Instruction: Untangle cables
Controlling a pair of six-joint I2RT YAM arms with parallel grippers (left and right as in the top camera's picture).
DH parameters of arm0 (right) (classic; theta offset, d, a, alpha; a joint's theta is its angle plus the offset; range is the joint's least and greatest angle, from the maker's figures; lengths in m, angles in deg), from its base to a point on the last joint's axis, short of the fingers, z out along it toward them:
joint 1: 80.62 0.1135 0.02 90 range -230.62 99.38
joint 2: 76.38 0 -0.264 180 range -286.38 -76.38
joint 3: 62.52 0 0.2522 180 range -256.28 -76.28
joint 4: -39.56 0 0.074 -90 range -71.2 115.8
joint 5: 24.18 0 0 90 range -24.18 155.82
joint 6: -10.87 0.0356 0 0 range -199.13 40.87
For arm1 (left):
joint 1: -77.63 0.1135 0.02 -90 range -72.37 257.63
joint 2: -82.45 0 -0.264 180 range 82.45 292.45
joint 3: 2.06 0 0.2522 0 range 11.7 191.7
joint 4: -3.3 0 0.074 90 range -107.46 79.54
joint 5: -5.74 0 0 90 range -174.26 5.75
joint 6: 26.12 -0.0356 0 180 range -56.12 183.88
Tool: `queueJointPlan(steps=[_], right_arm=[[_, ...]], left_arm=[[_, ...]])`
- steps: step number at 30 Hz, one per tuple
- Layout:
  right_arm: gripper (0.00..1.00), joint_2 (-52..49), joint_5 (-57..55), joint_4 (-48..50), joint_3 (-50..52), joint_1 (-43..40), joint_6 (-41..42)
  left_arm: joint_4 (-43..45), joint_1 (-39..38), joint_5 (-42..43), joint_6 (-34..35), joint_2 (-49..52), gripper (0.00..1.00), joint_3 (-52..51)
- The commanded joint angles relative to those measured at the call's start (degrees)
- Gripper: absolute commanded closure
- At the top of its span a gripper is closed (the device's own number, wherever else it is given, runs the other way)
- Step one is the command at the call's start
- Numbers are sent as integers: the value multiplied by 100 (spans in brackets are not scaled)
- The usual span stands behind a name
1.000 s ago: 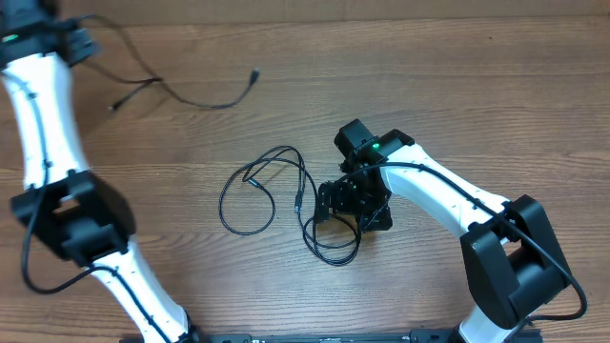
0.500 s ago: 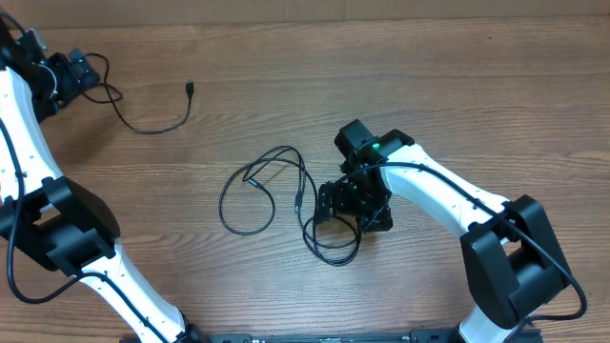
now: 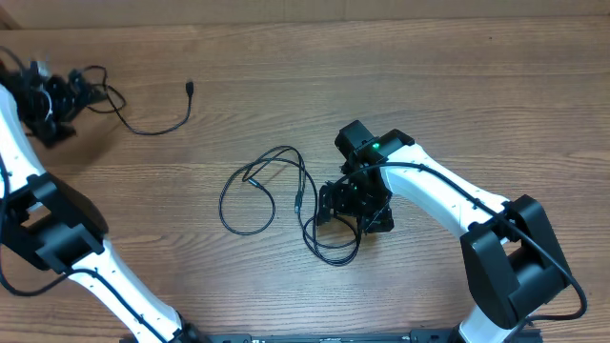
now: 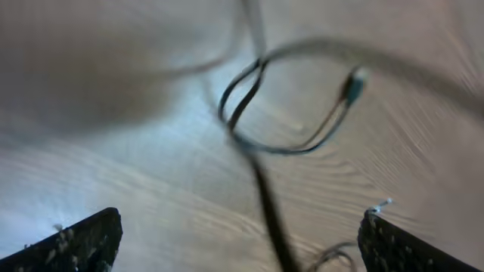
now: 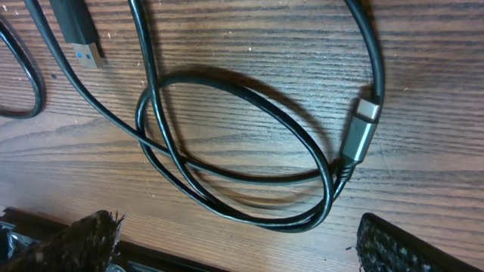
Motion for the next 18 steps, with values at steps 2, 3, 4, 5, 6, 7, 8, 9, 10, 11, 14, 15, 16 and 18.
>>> queueJointPlan(steps=[2,3,4,5,6,7,8,9,10,11,14,15,16,18], right_arm=[[0,105,-44,0,24,31,-140],[0,105,-46,-15,24,33,-177],[0,105,-46,-26,24,35,-197],[0,105,-46,-31,24,35,-197],[0,105,-46,-31,24,35,-195],[0,105,-46,-31,24,35,-195],[0,105,-46,-31,24,35,-195],[0,105,-46,-31,24,35,-195],[0,105,-46,-28,24,35,-195],[0,105,-46,-26,24,35,-197],[0,105,-46,-22,24,35,-197],[0,105,-46,-15,24,35,-197],[0,105,-46,-15,24,35,-197],[0,105,-46,-17,24,35,-197]], left_arm=[[-466,330,1440,317,734,0,28],[-540,367,1834,315,822,0,28],[-612,402,2173,315,892,0,31],[-664,428,2420,315,922,0,28],[-717,448,2682,313,951,0,31],[-802,459,2887,315,951,0,28],[-863,459,3134,315,949,0,31],[-933,459,3370,313,942,0,37],[-1095,459,3722,282,938,0,48],[-1453,435,4496,127,938,0,52],[-1810,348,5580,-289,907,0,48],[-1810,306,5606,-286,863,0,48],[-1805,251,5545,-291,815,0,50],[-1582,166,5300,-243,748,0,52]])
